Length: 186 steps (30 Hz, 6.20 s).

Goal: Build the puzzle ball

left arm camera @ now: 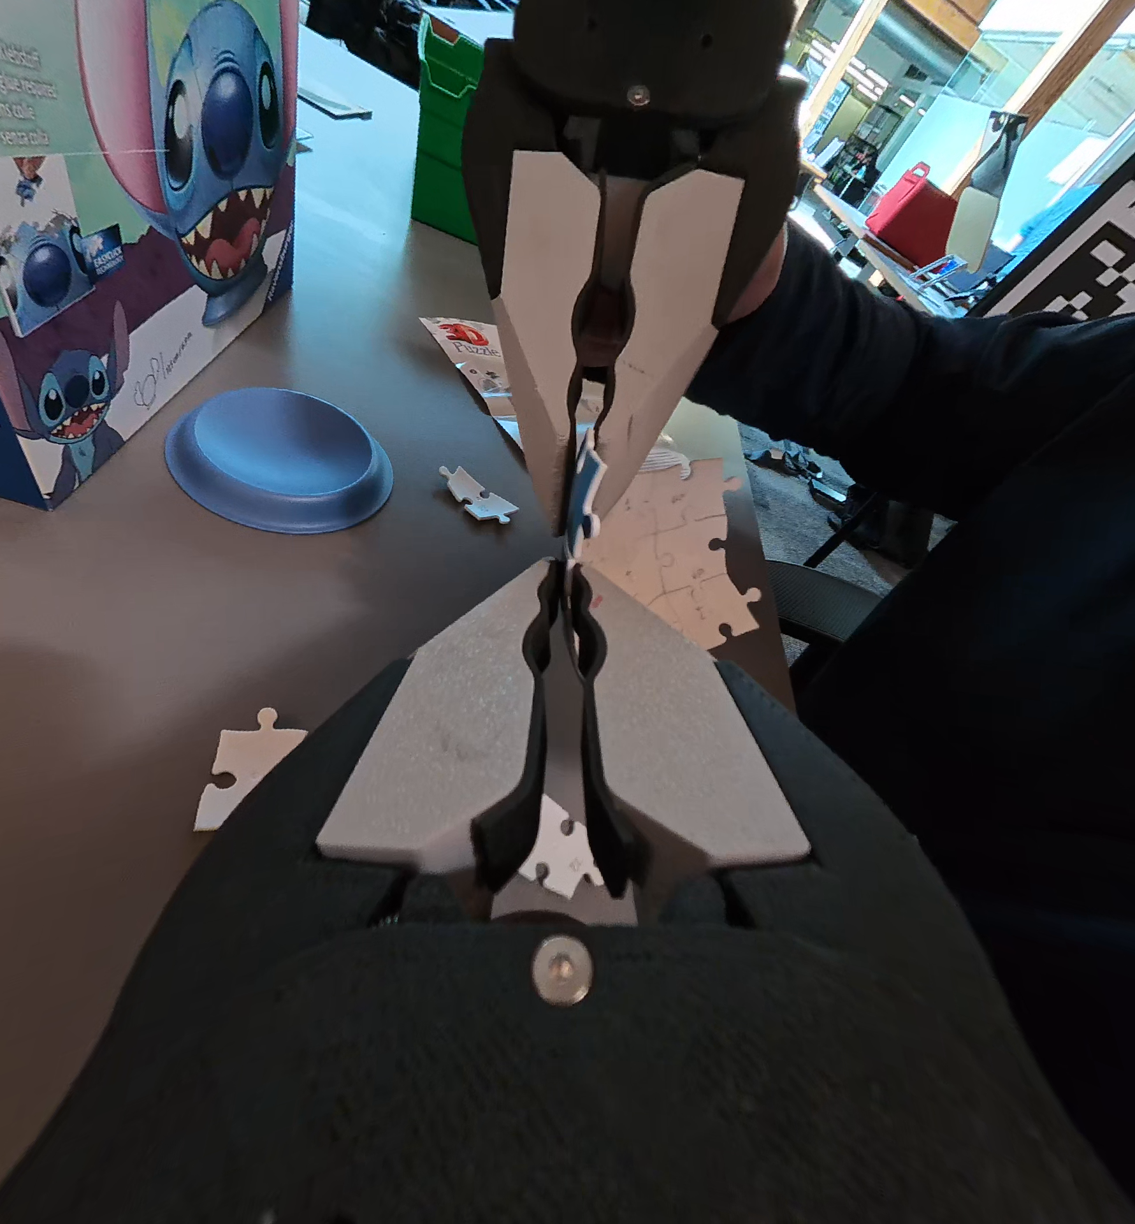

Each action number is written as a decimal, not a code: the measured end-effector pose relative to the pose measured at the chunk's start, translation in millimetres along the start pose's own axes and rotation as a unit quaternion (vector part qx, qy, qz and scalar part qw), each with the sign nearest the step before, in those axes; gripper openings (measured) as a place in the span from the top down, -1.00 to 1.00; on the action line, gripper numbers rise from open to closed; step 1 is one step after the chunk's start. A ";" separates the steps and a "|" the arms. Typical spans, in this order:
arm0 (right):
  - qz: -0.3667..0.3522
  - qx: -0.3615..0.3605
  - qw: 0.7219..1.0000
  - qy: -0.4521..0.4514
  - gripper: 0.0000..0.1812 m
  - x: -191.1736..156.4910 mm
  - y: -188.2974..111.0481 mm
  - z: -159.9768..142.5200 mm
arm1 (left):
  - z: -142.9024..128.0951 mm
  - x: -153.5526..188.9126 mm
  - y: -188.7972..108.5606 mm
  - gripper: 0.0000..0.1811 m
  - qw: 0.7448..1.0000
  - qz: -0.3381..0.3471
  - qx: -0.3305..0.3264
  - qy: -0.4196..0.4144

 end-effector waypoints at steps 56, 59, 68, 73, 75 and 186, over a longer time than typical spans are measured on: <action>-0.048 0.145 0.988 -0.034 0.69 6.1 -13.2 5.7 | -3.0 -8.9 0.2 1.00 1.000 0.017 0.001 -0.018; -0.041 0.140 0.989 -0.002 0.68 12.4 -12.3 -0.3 | -7.3 -11.4 2.7 1.00 0.999 0.014 -0.008 -0.037; -0.031 0.109 0.993 0.023 0.73 22.0 8.3 -4.9 | -24.9 -21.9 14.1 0.99 0.994 0.027 -0.048 -0.093; -0.014 0.077 0.997 0.024 0.80 22.1 19.5 -14.7 | -25.0 -21.1 16.6 1.00 0.994 0.027 -0.051 -0.092; 0.002 0.081 0.996 0.029 0.96 19.9 19.8 -15.1 | -26.3 -21.4 17.0 1.00 0.994 0.030 -0.055 -0.087; -0.236 0.410 0.873 0.119 -0.04 63.1 -184.8 -34.6 | 15.5 -62.0 -56.5 0.21 0.968 0.234 -0.075 -0.045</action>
Point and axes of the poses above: each gripper's, where its closed fingertips meet, y out along the fingers, z out of its top, x = y × z across the jaws, the point moved 1 cm from there along -y, back along the fingers, and after that the axes turned 1 degree about -z, right-handed, at the moved point
